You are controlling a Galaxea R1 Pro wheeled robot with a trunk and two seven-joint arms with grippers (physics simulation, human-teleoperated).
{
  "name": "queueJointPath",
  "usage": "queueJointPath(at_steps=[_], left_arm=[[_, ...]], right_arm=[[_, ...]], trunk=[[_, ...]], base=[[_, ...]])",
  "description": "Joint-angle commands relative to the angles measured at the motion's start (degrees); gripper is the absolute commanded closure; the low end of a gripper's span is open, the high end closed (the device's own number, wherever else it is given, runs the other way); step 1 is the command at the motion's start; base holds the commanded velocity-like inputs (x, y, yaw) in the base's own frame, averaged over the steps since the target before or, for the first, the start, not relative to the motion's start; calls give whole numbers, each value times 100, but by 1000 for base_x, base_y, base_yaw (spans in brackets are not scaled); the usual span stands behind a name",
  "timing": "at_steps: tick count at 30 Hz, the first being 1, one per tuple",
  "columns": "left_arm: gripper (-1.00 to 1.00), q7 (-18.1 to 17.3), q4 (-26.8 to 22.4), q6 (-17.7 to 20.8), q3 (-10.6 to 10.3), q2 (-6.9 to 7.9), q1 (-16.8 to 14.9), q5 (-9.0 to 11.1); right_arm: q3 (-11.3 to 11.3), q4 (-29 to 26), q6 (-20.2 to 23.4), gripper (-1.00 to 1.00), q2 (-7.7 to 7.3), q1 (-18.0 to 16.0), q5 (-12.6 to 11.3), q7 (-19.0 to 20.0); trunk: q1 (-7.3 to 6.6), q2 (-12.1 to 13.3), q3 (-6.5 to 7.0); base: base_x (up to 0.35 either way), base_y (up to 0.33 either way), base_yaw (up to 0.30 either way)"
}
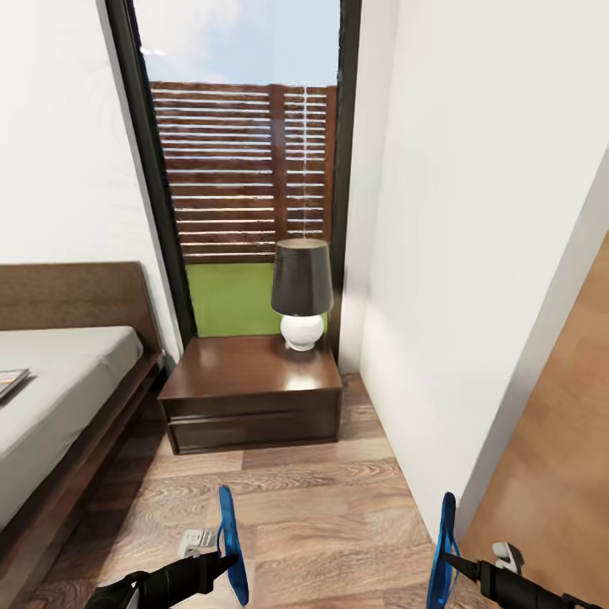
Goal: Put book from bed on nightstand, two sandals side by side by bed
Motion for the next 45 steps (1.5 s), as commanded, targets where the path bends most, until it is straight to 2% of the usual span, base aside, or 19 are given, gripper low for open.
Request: queueJointPath(at_steps=[1, 16, 45], left_arm=[[100, -41, -8, 59, 49, -6, -7, -32], [100, -41, -8, 59, 49, -5, -5, -32], [100, -42, -8, 59, 49, -6, -6, -32]], right_arm=[[-54, -5, 49, 100, 2, -5, 42, 23], [-52, -5, 49, 100, 4, -5, 42, 14], [-53, -5, 49, 100, 2, -5, 42, 14]], trunk=[[2, -2, -6], [2, -2, -6], [2, -2, -6]], base=[[309, -90, 0], [293, -84, 0], [6, -2, 194]])
